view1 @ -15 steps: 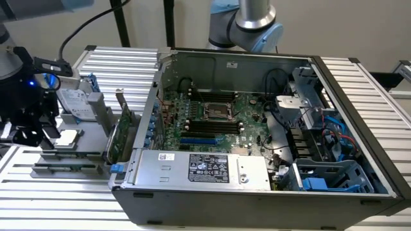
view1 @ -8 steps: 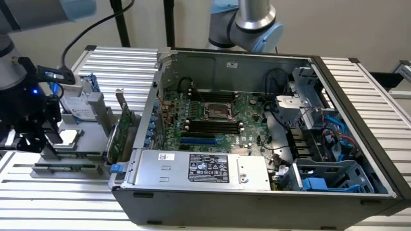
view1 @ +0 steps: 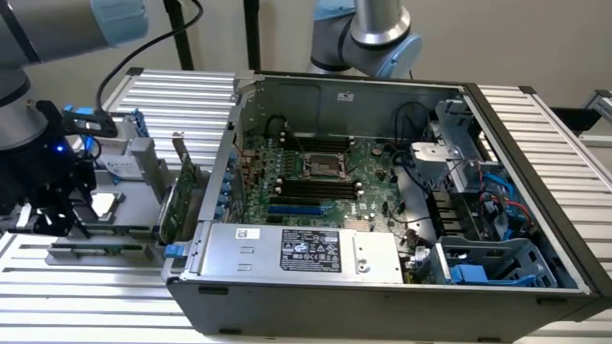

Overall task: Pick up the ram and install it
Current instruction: 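Pick up the ram and move it above insertion slot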

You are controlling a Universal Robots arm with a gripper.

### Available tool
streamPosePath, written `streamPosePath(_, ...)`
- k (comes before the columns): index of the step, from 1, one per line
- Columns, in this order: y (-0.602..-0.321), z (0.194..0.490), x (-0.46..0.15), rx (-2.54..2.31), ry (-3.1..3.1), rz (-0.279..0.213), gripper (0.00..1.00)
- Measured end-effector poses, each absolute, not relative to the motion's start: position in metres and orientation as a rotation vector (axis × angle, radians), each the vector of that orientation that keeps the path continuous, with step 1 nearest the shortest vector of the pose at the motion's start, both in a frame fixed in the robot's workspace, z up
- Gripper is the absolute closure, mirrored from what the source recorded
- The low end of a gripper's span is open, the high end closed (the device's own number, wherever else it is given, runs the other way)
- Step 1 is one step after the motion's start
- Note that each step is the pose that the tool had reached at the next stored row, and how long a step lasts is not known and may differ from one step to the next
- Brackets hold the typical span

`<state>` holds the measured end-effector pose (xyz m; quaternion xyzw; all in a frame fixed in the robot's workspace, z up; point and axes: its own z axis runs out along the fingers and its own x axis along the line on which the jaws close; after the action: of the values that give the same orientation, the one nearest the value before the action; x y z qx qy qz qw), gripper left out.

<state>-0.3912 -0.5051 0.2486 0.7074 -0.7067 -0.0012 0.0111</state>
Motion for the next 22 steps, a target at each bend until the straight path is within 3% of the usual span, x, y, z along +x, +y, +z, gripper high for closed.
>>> streamPosePath(22, -0.508, 0.208, -0.385, 2.210, -2.202, -0.004, 0.00)
